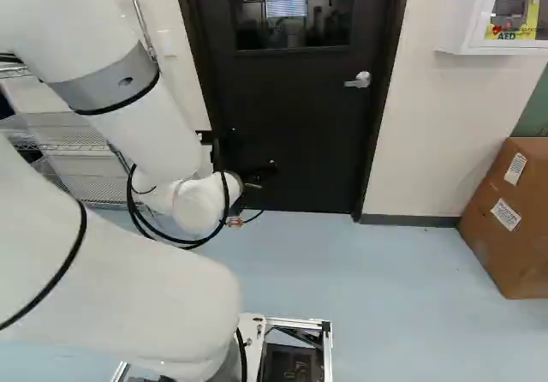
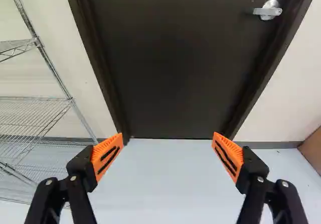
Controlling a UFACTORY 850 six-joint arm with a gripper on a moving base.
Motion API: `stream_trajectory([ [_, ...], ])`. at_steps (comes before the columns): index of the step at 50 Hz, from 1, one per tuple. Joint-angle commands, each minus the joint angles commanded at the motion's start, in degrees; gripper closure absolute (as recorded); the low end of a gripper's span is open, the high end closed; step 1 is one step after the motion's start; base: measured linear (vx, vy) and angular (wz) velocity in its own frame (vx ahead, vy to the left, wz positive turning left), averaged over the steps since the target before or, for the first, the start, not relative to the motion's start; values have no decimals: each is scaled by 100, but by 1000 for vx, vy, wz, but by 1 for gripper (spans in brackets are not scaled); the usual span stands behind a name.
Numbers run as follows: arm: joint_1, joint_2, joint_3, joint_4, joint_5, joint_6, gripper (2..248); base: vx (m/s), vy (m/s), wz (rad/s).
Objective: Open the door and move inside
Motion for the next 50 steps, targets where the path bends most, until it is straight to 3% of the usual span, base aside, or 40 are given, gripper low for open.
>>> stream_trajectory([
  [15,0,0,0,0,0,0,3,106,-6,-46],
  [50,0,0,0,0,0,0,3,169,-40,-207],
])
